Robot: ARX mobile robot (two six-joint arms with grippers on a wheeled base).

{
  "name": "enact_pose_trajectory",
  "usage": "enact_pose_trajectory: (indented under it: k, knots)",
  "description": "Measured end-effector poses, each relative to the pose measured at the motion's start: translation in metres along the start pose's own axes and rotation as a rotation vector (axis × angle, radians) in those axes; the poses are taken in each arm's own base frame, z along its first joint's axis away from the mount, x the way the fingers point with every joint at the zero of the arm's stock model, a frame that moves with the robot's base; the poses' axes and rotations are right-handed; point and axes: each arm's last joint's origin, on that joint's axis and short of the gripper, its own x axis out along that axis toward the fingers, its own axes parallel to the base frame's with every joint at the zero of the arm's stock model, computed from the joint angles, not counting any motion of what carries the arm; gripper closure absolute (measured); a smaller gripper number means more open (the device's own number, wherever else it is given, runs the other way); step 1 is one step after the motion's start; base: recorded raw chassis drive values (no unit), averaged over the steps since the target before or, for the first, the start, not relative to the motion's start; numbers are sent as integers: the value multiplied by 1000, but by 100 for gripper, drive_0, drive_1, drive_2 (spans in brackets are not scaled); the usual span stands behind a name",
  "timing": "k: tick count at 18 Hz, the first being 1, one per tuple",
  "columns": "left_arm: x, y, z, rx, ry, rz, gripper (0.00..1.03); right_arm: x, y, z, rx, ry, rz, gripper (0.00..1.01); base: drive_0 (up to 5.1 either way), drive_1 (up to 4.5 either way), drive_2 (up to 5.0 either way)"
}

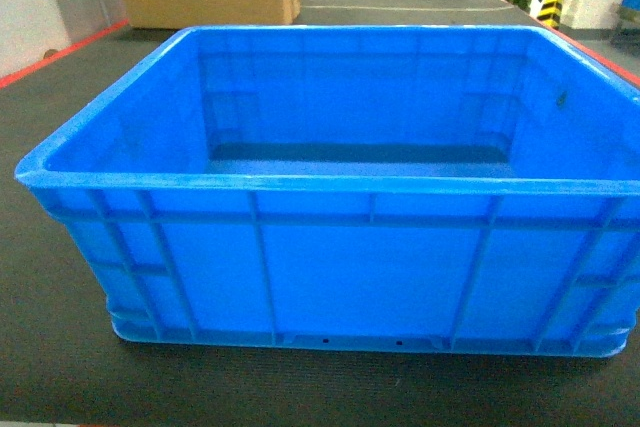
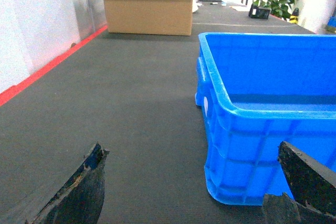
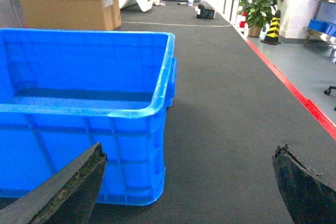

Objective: Place box next to blue box on left shelf

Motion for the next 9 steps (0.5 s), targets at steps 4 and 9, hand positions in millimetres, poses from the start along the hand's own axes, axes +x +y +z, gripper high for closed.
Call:
enact_pose_trajectory:
  k: [4, 9]
  knots:
    - [0, 0, 0, 0, 0, 0, 5, 0, 0, 0, 0, 0, 0, 3, 0, 0, 0]
    - [0, 0, 0, 0, 0, 0, 5, 0, 0, 0, 0, 0, 0, 3, 0, 0, 0]
